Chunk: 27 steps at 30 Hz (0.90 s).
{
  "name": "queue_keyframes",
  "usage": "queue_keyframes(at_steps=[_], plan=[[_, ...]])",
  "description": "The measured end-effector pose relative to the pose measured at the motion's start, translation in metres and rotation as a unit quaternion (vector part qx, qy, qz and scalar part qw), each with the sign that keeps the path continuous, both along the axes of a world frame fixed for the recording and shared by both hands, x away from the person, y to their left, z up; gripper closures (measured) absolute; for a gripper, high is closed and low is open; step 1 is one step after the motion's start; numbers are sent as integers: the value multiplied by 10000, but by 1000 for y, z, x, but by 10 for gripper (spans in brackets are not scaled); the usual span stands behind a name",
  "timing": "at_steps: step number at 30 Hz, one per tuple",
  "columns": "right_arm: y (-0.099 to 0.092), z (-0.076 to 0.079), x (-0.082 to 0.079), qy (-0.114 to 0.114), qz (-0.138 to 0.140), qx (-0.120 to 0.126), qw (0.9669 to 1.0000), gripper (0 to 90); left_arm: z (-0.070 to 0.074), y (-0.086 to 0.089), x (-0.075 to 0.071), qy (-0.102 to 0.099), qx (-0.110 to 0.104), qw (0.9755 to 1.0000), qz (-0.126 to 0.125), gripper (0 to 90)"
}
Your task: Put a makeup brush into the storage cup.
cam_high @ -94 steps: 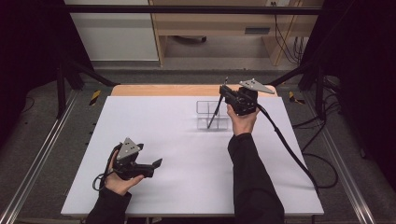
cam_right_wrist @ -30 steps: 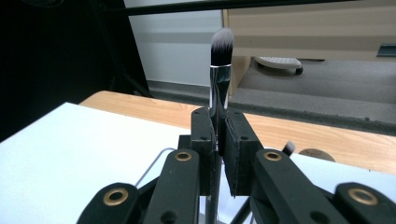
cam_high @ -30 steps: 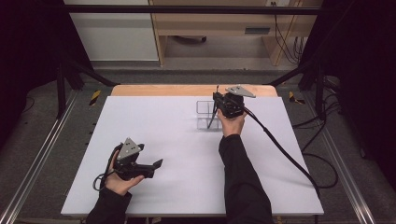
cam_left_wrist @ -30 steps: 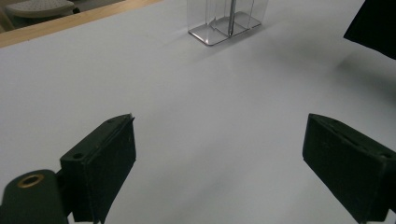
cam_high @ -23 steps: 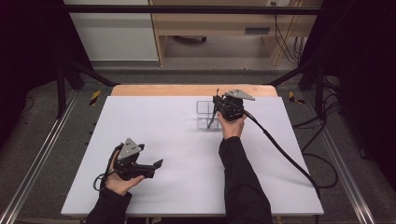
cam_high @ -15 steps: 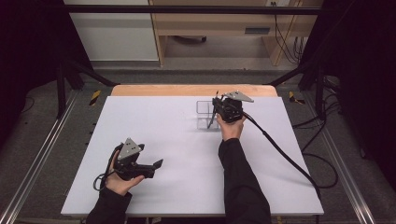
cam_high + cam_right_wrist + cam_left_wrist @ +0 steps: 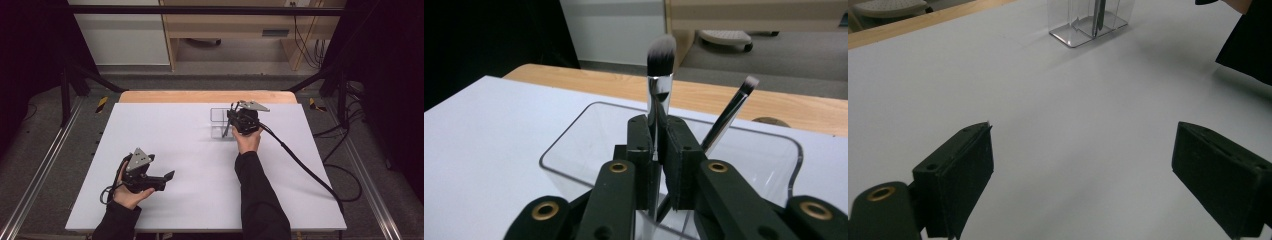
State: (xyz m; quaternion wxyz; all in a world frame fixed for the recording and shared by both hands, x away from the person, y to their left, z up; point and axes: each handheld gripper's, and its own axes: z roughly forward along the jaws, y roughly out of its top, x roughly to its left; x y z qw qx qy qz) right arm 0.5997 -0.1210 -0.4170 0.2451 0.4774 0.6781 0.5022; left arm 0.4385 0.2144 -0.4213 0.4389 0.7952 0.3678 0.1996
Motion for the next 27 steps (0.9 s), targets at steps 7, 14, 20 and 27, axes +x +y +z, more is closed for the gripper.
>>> queue_keyframes(at_steps=[7,14,20,27], plan=[[-5,3,-12,11,101,55,9999,655,0,1,0,4,-15,10000,21,90],[-16,8,-30,-88,298,80,9995,473,0,1,0,-2,-5,10000,26,90],[-23,11,-48,-136,566,30,9983,301,0,2,1,9,-45,10000,51,89],[-33,21,-70,-170,720,120,9972,150,0,2,1,4,-63,10000,54,88]])
